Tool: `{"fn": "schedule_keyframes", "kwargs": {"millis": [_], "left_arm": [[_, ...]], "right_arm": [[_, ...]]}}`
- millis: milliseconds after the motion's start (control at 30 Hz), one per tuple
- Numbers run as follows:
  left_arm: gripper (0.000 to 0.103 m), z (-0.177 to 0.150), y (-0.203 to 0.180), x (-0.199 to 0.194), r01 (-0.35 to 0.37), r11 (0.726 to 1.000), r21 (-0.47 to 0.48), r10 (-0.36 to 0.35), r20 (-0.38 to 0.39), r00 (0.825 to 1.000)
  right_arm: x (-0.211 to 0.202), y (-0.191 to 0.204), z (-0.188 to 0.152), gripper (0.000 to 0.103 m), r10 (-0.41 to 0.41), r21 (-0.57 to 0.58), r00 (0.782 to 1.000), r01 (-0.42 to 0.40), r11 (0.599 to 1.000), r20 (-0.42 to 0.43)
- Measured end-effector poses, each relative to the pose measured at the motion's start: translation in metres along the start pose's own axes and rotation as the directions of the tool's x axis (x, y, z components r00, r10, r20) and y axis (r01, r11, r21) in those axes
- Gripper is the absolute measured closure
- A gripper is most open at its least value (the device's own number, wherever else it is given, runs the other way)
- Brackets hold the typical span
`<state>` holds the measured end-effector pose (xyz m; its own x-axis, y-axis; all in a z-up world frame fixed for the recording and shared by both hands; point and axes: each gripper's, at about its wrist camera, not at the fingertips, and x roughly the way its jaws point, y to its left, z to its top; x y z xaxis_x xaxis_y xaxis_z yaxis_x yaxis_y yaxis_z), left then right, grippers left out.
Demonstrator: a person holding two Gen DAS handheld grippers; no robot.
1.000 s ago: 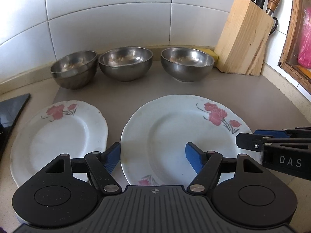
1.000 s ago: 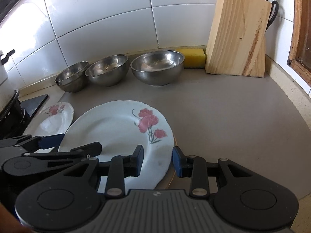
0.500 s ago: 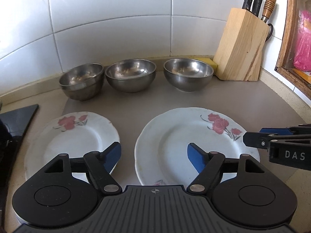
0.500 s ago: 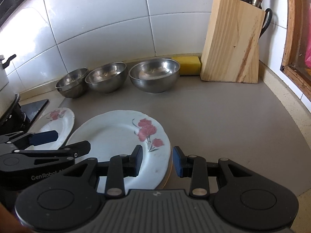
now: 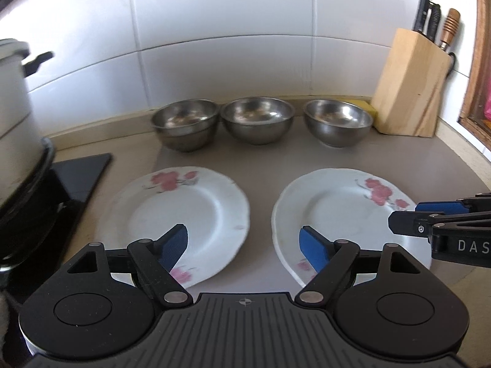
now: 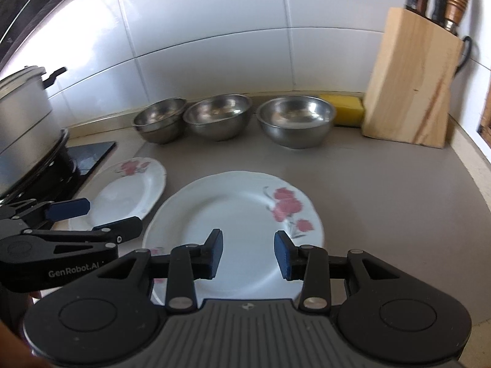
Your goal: Organize plates and bowls
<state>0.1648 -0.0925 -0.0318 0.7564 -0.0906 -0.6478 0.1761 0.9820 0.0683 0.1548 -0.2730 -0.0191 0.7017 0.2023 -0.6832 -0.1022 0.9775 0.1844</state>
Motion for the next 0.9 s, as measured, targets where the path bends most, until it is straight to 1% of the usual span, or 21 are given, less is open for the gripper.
{"fn": "schedule_keyframes", "kwargs": {"millis": [167, 433, 567, 667, 900], "left_arm": [[0.024, -0.005, 0.013, -0.010, -0.047, 0.999, -0.026, 0.047, -0.002, 0.999], [0.023, -0.016, 0.034, -0.021, -0.129, 0.989, -0.069, 0.127, -0.029, 0.991], [0.022, -0.019, 0.045, -0.025, -0.173, 0.981, -0.091, 0.170, -0.039, 0.985], [0.022, -0.018, 0.054, -0.029, -0.205, 0.973, -0.107, 0.202, -0.036, 0.979], [0.020, -0.010, 0.074, -0.032, -0.279, 0.948, -0.152, 0.278, -0.030, 0.960]], "right_arm": [[0.005, 0.011, 0.002, 0.081, 0.045, -0.032, 0.999, -0.045, 0.998, -0.011], [0.012, 0.030, 0.004, 0.079, 0.126, -0.084, 0.991, -0.129, 0.988, -0.036], [0.017, 0.041, 0.006, 0.076, 0.158, -0.115, 0.986, -0.163, 0.980, -0.050], [0.020, 0.052, 0.010, 0.075, 0.184, -0.164, 0.982, -0.190, 0.968, -0.052], [0.031, 0.079, 0.031, 0.073, 0.245, -0.244, 0.968, -0.248, 0.937, -0.044]]}}
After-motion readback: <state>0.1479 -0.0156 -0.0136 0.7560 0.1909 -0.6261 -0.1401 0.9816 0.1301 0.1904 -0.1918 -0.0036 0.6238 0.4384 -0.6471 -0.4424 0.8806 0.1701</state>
